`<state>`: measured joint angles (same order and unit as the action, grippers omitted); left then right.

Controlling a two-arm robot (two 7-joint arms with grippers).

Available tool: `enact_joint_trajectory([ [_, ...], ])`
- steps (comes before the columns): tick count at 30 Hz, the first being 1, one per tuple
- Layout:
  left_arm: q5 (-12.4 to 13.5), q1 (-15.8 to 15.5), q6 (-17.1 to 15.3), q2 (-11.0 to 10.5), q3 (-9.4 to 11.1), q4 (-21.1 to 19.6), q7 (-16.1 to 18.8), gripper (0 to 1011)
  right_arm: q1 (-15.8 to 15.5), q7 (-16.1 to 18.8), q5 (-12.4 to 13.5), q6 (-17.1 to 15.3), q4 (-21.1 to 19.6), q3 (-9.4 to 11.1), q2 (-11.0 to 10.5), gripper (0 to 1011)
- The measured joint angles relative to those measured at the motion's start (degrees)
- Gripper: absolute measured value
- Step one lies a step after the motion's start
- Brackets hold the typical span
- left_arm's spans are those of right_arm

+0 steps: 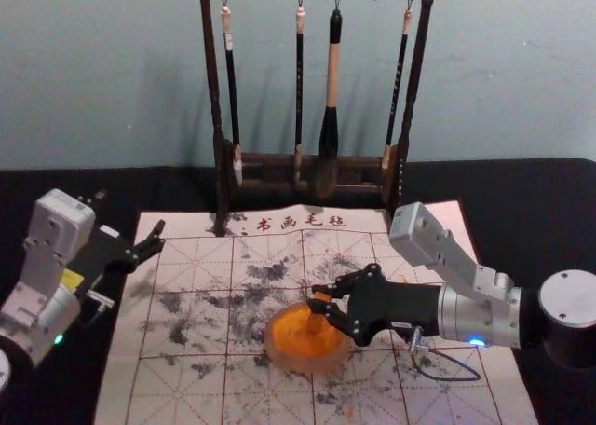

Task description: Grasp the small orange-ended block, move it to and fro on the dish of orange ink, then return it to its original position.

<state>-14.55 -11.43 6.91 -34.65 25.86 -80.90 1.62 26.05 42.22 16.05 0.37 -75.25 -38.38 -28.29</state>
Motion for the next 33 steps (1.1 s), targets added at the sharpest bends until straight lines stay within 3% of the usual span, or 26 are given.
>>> enact_joint_trajectory([
  [8, 0.0, 0.0, 0.0, 0.0, 0.0, 0.0, 0.0, 1001, -0.4, -0.7, 0.0, -0.3, -0.5, 0.8, -0.8, 110],
  [16, 0.0, 0.0, 0.0, 0.0, 0.0, 0.0, 0.0, 1002, -2.6, -1.5, 1.0, -0.5, -4.0, 2.4, -2.7, 110],
  [25, 0.0, 0.0, 0.0, 0.0, 0.0, 0.0, 0.0, 1001, -5.7, -4.2, 2.6, -0.8, -8.4, 5.6, -5.2, 110],
  [33, 0.0, 0.0, 0.0, 0.0, 0.0, 0.0, 0.0, 1001, -10.4, -7.3, 4.5, -1.5, -12.7, 10.2, -8.7, 109],
])
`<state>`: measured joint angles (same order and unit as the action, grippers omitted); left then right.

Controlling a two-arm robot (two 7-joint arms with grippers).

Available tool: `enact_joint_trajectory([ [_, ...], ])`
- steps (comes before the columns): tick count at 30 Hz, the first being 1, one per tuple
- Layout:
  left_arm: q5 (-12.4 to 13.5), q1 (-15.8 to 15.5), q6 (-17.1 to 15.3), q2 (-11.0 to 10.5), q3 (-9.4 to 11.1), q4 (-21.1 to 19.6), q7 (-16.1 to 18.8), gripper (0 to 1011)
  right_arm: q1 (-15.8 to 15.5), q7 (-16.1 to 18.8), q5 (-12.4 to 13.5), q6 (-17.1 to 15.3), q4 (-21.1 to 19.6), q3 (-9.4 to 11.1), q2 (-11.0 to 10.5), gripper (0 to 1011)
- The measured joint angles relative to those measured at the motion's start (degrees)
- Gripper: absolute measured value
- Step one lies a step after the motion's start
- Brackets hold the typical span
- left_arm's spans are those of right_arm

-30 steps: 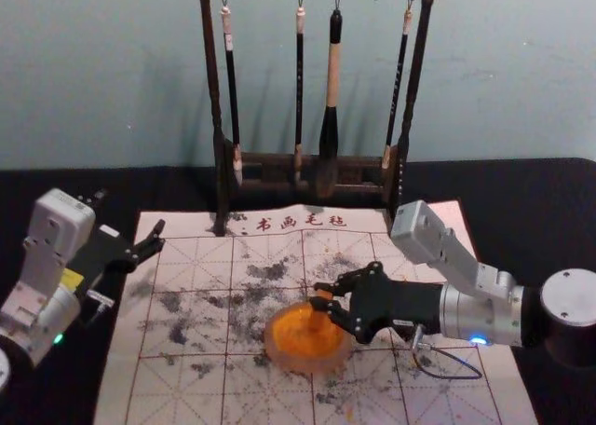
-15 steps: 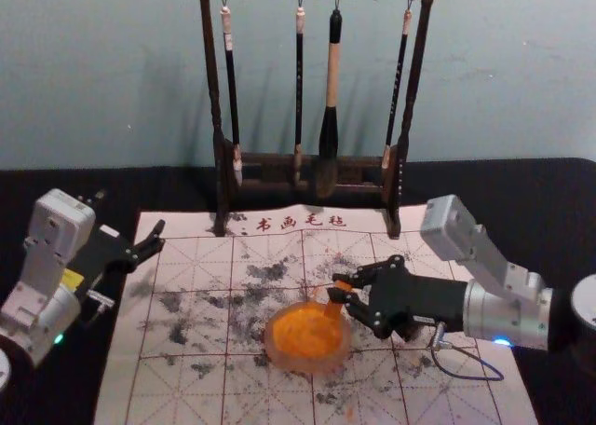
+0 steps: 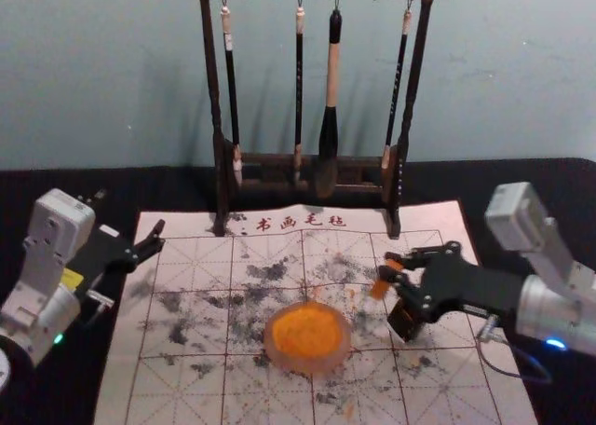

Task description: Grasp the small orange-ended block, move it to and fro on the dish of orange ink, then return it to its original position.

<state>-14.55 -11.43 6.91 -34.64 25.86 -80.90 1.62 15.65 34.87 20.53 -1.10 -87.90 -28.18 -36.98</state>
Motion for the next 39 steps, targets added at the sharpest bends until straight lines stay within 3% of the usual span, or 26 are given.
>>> enact_joint_trajectory([
  [8, 0.0, 0.0, 0.0, 0.0, 0.0, 0.0, 0.0, 1001, -5.8, -3.1, 1.1, -0.4, -4.5, 5.1, -3.7, 110],
  [14, 0.0, 0.0, 0.0, 0.0, 0.0, 0.0, 0.0, 1001, -7.9, -3.6, 1.1, -0.7, -5.8, 6.8, -4.5, 110],
  [24, 0.0, 0.0, 0.0, 0.0, 0.0, 0.0, 0.0, 1001, -8.3, -3.1, 0.7, -1.2, -5.0, 7.2, -3.6, 109],
  [39, 0.0, 0.0, 0.0, 0.0, 0.0, 0.0, 0.0, 1002, -7.4, -1.4, 0.2, -1.6, -2.9, 6.1, -2.2, 110],
])
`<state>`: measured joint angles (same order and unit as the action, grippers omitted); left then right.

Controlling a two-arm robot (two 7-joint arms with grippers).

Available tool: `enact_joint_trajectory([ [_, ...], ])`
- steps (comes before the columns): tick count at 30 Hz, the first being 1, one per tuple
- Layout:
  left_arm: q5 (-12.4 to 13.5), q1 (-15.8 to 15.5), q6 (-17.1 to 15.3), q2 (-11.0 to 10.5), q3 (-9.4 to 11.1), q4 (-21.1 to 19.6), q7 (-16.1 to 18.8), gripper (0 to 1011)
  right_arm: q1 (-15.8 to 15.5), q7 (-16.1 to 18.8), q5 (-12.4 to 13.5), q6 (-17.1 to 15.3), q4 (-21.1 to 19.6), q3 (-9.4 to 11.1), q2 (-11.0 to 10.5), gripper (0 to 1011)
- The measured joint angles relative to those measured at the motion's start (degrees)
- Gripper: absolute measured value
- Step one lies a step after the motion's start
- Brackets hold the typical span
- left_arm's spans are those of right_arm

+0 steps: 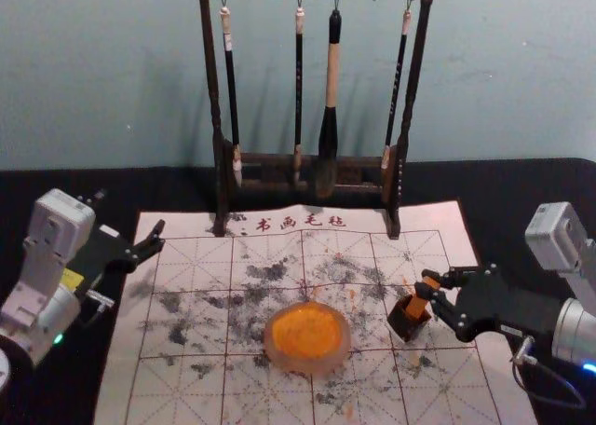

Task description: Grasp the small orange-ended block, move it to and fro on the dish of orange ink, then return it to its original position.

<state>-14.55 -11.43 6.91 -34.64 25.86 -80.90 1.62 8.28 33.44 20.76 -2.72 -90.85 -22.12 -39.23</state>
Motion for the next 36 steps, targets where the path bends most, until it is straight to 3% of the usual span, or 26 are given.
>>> enact_joint_trajectory([
  [36, 0.0, 0.0, 0.0, 0.0, 0.0, 0.0, 0.0, 1001, 2.4, 1.2, -1.1, -0.9, 5.2, -2.8, 1.9, 110],
])
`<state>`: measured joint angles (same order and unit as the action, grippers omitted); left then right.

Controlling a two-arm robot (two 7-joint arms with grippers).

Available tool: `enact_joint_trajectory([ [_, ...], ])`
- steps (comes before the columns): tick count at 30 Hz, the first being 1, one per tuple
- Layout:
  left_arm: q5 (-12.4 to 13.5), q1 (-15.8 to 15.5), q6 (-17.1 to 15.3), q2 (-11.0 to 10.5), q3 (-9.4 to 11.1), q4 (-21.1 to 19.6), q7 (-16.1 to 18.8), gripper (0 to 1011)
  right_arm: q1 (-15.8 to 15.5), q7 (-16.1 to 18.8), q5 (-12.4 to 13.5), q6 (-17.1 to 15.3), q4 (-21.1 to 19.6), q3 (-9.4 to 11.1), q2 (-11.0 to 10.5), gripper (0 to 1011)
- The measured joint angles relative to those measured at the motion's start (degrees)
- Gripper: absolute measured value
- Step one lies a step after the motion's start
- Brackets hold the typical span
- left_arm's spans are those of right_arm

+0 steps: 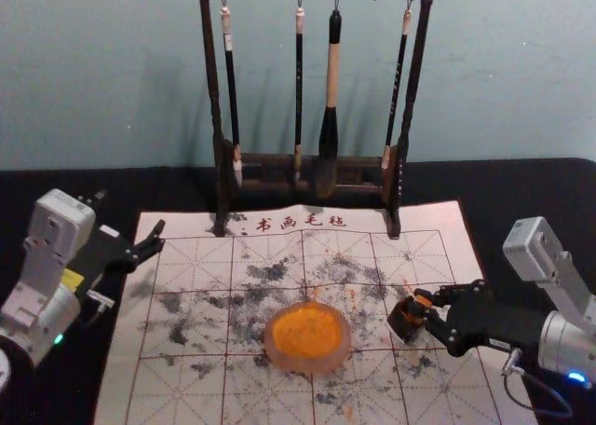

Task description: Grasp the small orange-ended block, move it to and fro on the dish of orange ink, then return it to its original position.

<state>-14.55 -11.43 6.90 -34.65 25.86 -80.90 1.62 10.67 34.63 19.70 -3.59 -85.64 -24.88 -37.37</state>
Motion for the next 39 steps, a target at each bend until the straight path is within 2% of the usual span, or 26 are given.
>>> enact_joint_trajectory([
  [26, 0.0, 0.0, 0.0, 0.0, 0.0, 0.0, 0.0, 1001, 0.1, -0.2, -0.1, 0.0, 0.1, 0.0, 0.1, 109],
  [29, 0.0, 0.0, 0.0, 0.0, 0.0, 0.0, 0.0, 1002, 0.1, -0.2, -0.1, 0.0, 0.1, 0.0, 0.1, 144],
  [31, 0.0, 0.0, 0.0, 0.0, 0.0, 0.0, 0.0, 1001, 0.1, -0.2, -0.1, 0.0, 0.1, 0.0, 0.1, 215],
  [34, 0.0, 0.0, 0.0, 0.0, 0.0, 0.0, 0.0, 1001, 0.1, -0.2, -0.1, 0.0, 0.1, 0.0, 0.1, 266],
  [35, 0.0, 0.0, 0.0, 0.0, 0.0, 0.0, 0.0, 1001, 0.1, -0.2, -0.1, 0.0, 0.1, 0.0, 0.1, 325],
  [39, 0.0, 0.0, 0.0, 0.0, 0.0, 0.0, 0.0, 1001, 0.1, -0.2, -0.1, 0.0, 0.1, 0.0, 0.1, 447],
])
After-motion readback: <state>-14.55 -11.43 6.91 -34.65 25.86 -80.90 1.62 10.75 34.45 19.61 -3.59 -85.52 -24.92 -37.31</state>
